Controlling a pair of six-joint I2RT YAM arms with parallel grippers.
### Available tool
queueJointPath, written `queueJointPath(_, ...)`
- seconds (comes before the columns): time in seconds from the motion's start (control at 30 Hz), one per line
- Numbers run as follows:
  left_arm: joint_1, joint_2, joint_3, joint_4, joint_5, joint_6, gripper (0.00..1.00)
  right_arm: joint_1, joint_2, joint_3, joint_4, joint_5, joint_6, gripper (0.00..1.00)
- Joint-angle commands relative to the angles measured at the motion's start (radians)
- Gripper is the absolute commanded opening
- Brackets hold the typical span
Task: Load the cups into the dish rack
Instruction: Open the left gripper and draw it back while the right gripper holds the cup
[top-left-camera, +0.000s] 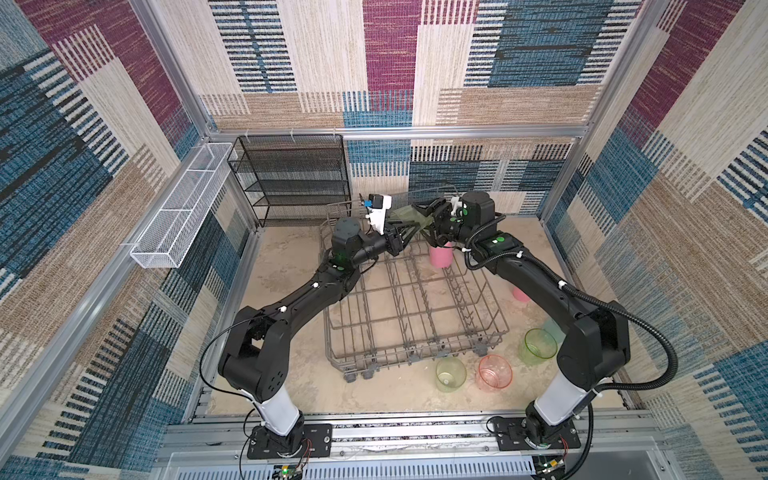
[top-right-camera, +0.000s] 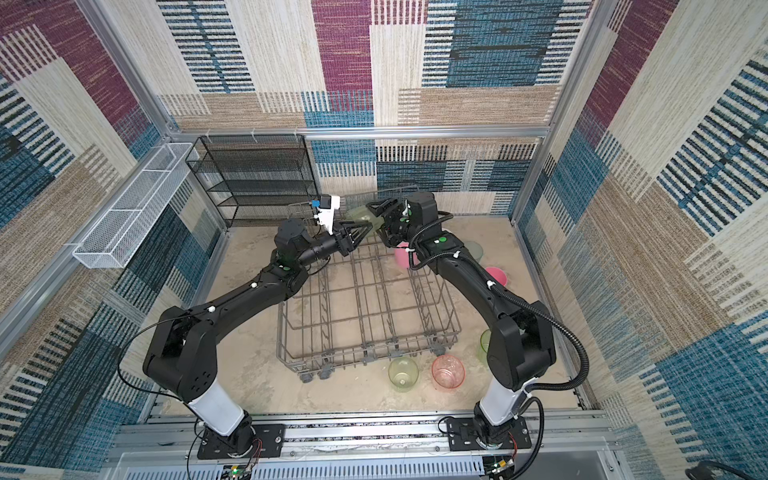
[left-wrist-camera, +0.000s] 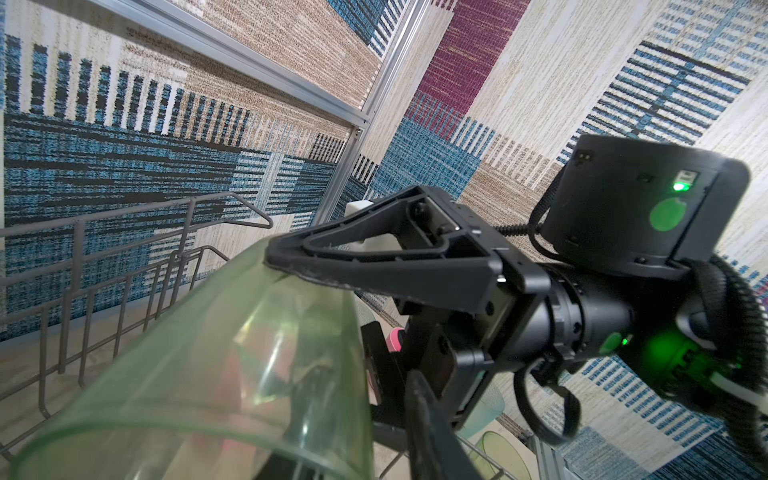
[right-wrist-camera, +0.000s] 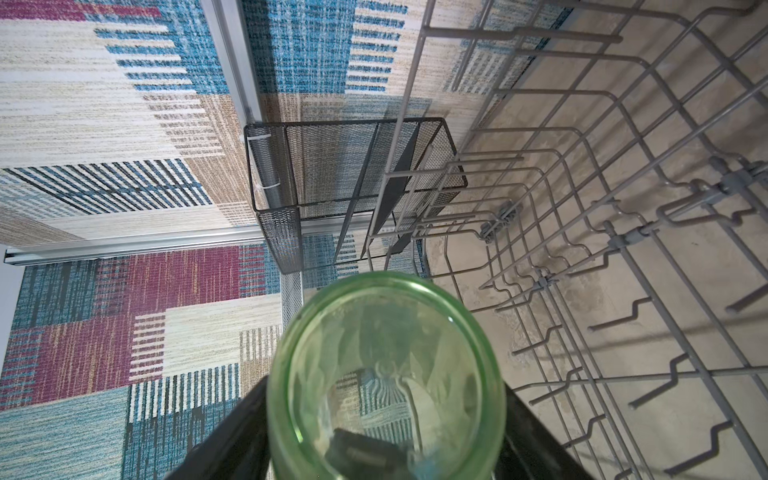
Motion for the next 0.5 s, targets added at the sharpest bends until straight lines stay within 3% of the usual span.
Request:
queueJointPath(0.0,0.000,-0.003,-0.010,0.044,-0.049,-0.015,0.46,-0.003,-0.004,-0.001,0.034,0.036,-0.039,0.67)
queueJointPath(0.37,-0.003,-0.070,-0.105,-0.027,-0.153,-0.018,0.78,-0.008,0.002,-0.035,-0.009,0.254,-0.268,0.64)
queueJointPath(0.47,-0.003,-0.115,-0.145,-0.110,-0.205,-0.011,0.82,-0.008,0.007,-0.038,-0.012,0.314,-0.341,0.64)
